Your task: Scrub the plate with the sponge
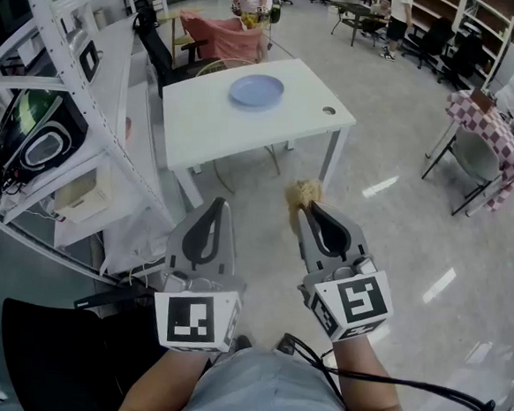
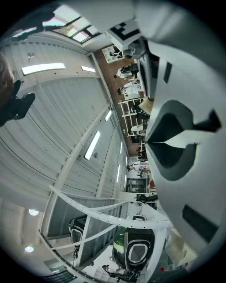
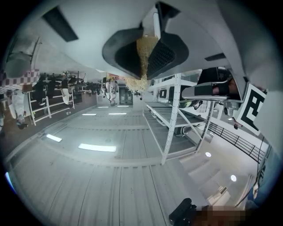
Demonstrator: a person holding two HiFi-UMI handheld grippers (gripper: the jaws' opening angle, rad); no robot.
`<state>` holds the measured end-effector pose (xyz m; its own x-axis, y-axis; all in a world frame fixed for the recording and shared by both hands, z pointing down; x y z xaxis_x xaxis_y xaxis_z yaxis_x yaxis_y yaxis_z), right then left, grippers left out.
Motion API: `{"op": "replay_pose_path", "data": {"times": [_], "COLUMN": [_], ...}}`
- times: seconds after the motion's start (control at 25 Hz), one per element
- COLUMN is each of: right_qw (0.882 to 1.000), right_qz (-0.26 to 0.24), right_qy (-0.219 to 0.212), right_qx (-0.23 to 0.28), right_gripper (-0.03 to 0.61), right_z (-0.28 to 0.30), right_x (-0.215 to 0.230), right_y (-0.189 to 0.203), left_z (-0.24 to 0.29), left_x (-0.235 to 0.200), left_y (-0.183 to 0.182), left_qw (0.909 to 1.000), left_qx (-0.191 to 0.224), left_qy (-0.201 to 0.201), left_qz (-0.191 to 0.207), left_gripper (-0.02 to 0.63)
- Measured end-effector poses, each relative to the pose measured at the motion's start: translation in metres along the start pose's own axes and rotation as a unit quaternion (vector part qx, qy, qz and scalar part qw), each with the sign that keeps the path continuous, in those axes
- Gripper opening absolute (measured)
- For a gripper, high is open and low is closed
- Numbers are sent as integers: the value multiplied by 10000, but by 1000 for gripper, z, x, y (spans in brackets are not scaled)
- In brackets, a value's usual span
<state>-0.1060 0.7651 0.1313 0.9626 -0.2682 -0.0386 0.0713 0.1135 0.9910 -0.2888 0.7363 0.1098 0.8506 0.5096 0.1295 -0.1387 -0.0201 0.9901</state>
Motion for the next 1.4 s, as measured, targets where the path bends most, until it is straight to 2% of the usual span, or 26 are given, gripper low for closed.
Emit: {"op": "replay_pose_path", "data": {"times": [0.52, 0.96, 1.2, 1.4], "right_qw": [10000, 9994, 9991, 9990], "right_qz": [48, 180, 291, 310], "right_qy": [-86, -286, -312, -301], "right_qx": [13, 49, -37, -112], "right_gripper": [48, 48, 48, 48], "right_z": [1, -1, 26, 72], "right_x": [26, 67, 90, 106], "right_y": [7, 13, 22, 25], "left_z": [21, 48, 85, 134], "left_x": [22, 55, 54, 36], "left_y": [-1, -5, 7, 19], "left_qw": [10000, 9997, 9994, 9991], "left_qx": [-37, -153, -323, -430], "left_qy": [9, -114, -32, 44], "left_qz": [33, 155, 127, 48], "left_gripper": [15, 15, 15, 15]}}
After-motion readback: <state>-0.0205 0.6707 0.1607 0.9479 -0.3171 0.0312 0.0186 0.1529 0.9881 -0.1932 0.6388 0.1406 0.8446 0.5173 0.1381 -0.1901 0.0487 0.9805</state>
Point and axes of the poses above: the fingertips, and each gripper's own axes: z forward along the fingers, x to its right, y out of its underside, the point moved 8 cm from there along -z, backward along the fingers, and after that the axes turned 9 degrees about -x, right-handed, at the moved point
